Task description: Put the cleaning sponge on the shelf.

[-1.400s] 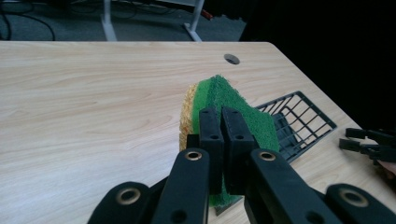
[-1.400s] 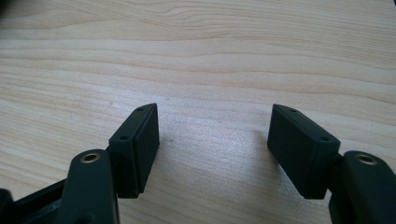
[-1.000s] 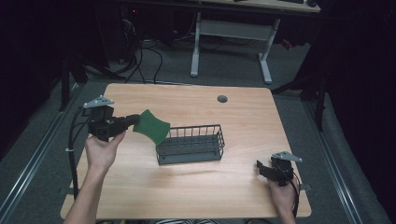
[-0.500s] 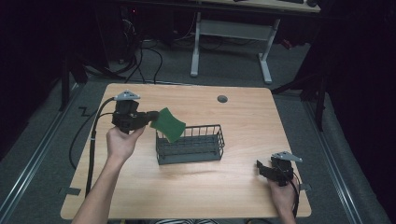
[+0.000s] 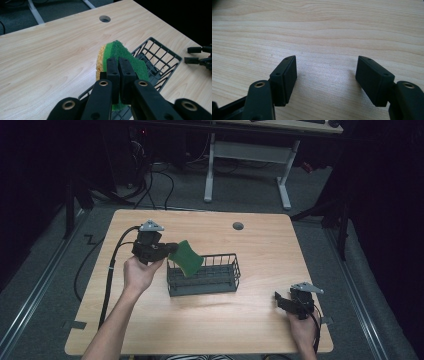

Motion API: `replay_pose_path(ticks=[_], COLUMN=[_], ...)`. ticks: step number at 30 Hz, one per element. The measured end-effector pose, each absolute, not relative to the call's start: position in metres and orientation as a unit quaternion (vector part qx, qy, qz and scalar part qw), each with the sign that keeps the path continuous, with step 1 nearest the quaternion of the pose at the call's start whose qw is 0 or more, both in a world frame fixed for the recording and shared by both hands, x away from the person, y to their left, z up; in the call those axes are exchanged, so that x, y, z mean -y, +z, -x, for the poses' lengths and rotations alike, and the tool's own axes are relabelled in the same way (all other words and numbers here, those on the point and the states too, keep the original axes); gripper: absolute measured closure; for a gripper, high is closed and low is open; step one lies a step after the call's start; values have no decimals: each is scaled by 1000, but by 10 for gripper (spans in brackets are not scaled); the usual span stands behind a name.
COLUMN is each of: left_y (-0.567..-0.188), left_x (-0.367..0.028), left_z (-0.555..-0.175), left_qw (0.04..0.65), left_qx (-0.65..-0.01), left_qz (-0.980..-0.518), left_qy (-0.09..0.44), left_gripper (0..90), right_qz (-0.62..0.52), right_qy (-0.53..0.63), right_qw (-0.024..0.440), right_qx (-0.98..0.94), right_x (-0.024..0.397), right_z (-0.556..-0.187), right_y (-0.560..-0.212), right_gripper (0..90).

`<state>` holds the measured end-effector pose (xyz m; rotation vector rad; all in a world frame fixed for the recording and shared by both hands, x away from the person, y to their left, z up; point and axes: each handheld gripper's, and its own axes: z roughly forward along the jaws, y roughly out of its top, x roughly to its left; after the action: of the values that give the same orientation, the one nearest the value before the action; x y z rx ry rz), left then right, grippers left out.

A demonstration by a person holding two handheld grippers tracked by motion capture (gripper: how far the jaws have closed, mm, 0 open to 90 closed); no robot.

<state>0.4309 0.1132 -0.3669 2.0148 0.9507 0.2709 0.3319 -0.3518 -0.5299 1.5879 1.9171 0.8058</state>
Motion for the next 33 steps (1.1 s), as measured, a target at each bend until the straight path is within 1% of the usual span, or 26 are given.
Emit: replay_pose_path(ticks=[8,15,21,27,30,32,33], left_y=[-380,-382,-389,-402,-405,-406,-407], left_x=[-108,-106,-101,-98,-102,-106,-109], left_z=[-430,-428,-427,-426,-426,-426,-426], left_qw=[429,415,401,392,402,411,417], left_qx=[-379,-372,-363,-367,-372,-379,-382], left_qz=[-814,-820,-831,-835,-829,-823,-819], left_qy=[106,132,132,117,109,101,95], left_gripper=[886,886,885,881,874,824,824], right_qz=[-586,-585,-586,-586,-586,-586,-586], right_qy=[298,299,298,298,299,299,299], right_qw=[260,260,259,259,259,259,259], right_qx=[-707,-708,-707,-707,-707,-707,-707], right_x=[352,352,352,352,351,351,351], right_z=[-332,-332,-332,-332,-332,-332,-332], right_y=[-530,-530,-530,-530,-530,-530,-530], right_gripper=[334,333,333,333,332,332,332])
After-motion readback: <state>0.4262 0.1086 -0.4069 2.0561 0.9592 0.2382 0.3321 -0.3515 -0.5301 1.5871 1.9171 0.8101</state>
